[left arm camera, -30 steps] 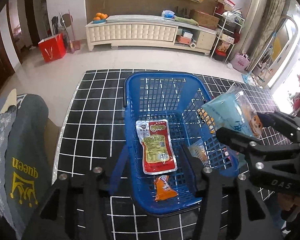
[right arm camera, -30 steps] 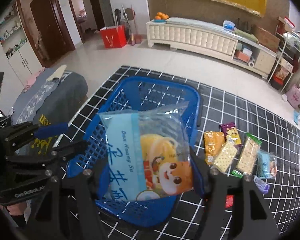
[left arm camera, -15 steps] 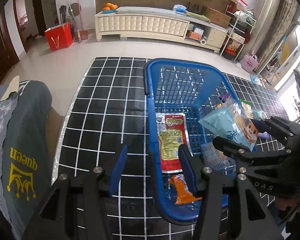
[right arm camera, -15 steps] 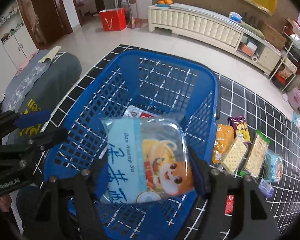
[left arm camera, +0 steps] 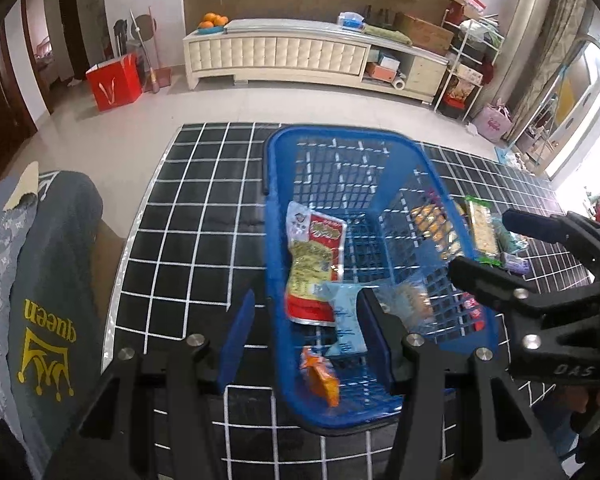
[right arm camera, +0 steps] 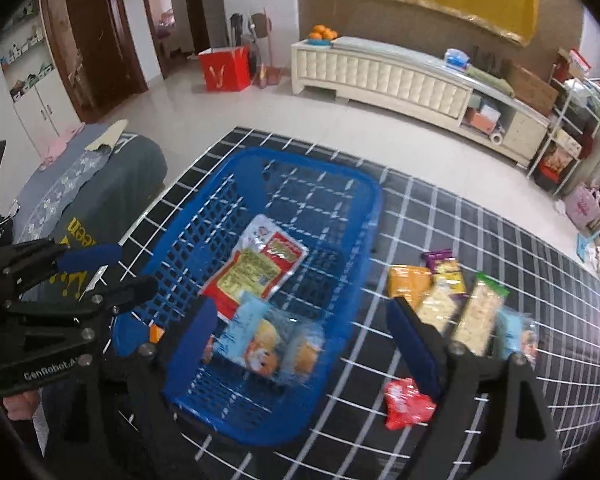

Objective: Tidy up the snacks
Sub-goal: 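Withdraw both tools from the basket and reach toward the red packet, then lower the left gripper onto the red sauce packet and close it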

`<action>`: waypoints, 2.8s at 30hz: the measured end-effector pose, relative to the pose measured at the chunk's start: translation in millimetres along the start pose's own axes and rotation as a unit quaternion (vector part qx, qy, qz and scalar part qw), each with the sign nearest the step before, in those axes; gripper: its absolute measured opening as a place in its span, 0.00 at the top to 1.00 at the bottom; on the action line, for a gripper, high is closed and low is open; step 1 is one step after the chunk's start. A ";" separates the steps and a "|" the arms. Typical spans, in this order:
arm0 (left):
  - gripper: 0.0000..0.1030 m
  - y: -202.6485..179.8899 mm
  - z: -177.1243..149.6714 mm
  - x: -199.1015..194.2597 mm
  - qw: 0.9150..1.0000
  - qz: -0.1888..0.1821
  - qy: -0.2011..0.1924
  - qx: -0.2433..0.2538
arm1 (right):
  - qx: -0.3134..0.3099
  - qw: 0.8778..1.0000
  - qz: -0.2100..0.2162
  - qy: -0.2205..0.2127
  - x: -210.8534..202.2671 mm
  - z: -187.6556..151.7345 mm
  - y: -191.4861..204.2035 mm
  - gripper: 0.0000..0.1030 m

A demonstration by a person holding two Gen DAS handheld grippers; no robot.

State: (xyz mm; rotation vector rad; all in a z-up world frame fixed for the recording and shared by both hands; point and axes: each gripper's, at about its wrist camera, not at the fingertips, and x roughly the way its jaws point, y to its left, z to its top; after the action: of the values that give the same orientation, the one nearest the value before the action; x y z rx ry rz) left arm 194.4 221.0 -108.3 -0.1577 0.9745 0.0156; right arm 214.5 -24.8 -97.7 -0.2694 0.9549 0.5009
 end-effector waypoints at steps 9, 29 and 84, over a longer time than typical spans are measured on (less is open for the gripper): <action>0.51 -55.6 4.9 -24.5 0.999 -0.017 -0.019 0.029 | 0.032 0.999 -0.029 -0.023 -57.6 -24.9 -51.3 0.12; 0.21 -218.1 -10.4 -12.0 0.989 -0.060 0.001 0.137 | 0.132 0.988 -0.074 -0.021 -104.0 -112.9 -173.5 0.10; 0.45 -277.5 -47.1 182.2 0.965 -0.063 0.133 0.217 | 0.203 0.977 -0.046 0.038 19.6 -174.2 -270.2 0.10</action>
State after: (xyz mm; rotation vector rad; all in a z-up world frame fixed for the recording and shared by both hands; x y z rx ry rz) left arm 281.4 -70.4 -249.5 0.1875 1.2105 -0.3412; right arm 240.7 -325.3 -210.5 0.0375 1.0910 0.2028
